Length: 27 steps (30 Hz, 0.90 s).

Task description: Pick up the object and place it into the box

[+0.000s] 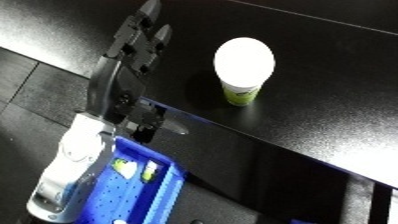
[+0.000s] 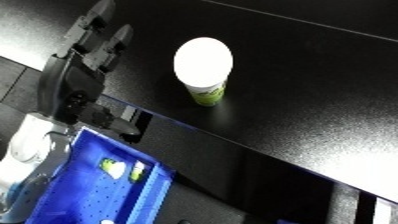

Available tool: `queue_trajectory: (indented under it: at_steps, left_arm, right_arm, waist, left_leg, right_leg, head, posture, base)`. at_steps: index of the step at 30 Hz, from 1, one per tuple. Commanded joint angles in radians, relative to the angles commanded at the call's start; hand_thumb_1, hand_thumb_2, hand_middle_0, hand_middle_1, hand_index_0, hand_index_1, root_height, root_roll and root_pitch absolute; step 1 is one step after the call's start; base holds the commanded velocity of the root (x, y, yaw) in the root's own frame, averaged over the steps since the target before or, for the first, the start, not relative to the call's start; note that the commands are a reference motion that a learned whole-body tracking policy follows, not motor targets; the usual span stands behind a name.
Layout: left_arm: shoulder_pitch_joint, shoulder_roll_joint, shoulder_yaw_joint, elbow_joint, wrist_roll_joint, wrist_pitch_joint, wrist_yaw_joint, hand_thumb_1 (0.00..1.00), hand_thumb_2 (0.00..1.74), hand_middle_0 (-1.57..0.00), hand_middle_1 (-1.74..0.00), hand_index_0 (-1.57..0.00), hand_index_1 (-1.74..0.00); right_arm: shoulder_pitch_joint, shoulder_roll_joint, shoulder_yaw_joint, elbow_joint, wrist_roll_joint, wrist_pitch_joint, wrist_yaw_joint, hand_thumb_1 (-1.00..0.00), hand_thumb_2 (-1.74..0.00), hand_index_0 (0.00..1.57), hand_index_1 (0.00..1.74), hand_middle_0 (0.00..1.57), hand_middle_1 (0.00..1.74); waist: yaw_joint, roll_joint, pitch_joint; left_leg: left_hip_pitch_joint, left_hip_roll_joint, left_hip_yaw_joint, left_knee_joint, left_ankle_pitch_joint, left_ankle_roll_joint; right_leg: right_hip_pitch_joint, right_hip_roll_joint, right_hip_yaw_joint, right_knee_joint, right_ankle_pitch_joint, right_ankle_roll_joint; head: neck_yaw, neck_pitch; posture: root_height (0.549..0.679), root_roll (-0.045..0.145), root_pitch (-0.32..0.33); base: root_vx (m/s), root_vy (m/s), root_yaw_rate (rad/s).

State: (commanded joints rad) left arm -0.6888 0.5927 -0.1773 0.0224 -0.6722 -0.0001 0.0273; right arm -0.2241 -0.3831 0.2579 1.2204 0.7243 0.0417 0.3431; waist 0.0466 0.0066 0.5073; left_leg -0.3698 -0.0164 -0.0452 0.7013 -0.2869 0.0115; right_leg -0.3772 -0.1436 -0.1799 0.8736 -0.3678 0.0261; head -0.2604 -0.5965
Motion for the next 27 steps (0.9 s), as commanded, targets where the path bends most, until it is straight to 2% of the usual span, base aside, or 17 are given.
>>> queue_trajectory:
  at_steps: [11,20,27]
  left_arm:
    - [-0.129,-0.03,-0.12,0.15,-0.009,0.042,0.048,0.0,0.0,0.0,0.0,0.0,0.0]
    - [-0.209,-0.053,-0.175,0.263,-0.021,0.048,0.079,0.0,0.0,0.0,0.0,0.0,0.0]
    - [-0.274,-0.071,-0.208,0.333,-0.025,0.048,0.09,0.35,0.61,-0.55,-0.61,-0.55,-0.61]
  right_arm:
    - [-0.037,-0.001,0.027,-0.008,0.0,0.018,-0.014,0.0,0.0,0.0,0.0,0.0,0.0]
    - [-0.054,-0.002,0.042,-0.015,0.007,0.03,-0.023,0.0,0.0,0.0,0.0,0.0,0.0]
    - [-0.069,0.001,0.053,-0.015,0.009,0.035,-0.022,0.0,0.0,0.0,0.0,0.0,0.0]
  waist:
    - [-0.039,-0.015,0.012]
    - [-0.067,-0.025,0.013]
    - [-0.084,-0.027,0.013]
  left_leg:
    - [-0.019,0.014,0.025,0.027,-0.009,0.0057]
    - [-0.041,0.022,0.041,0.048,-0.018,0.0106]
    - [-0.048,0.024,0.048,0.06,-0.027,0.0152]
  right_leg:
    - [-0.036,0.0067,0.017,0.013,0.009,0.0061]
    - [-0.067,0.0121,0.03,0.022,0.014,0.0086]
    - [-0.081,0.0133,0.038,0.03,0.013,0.0099]
  head:
    - [-0.032,0.028]
    - [-0.071,0.05]
    - [-0.091,0.05]
  posture:
    - [0.627,0.024,-0.053]
    - [0.625,0.023,-0.041]
    - [0.624,0.024,-0.039]
  base:
    - [0.014,0.01,-0.086]
    - [0.005,0.012,-0.062]
    - [0.01,0.009,-0.04]
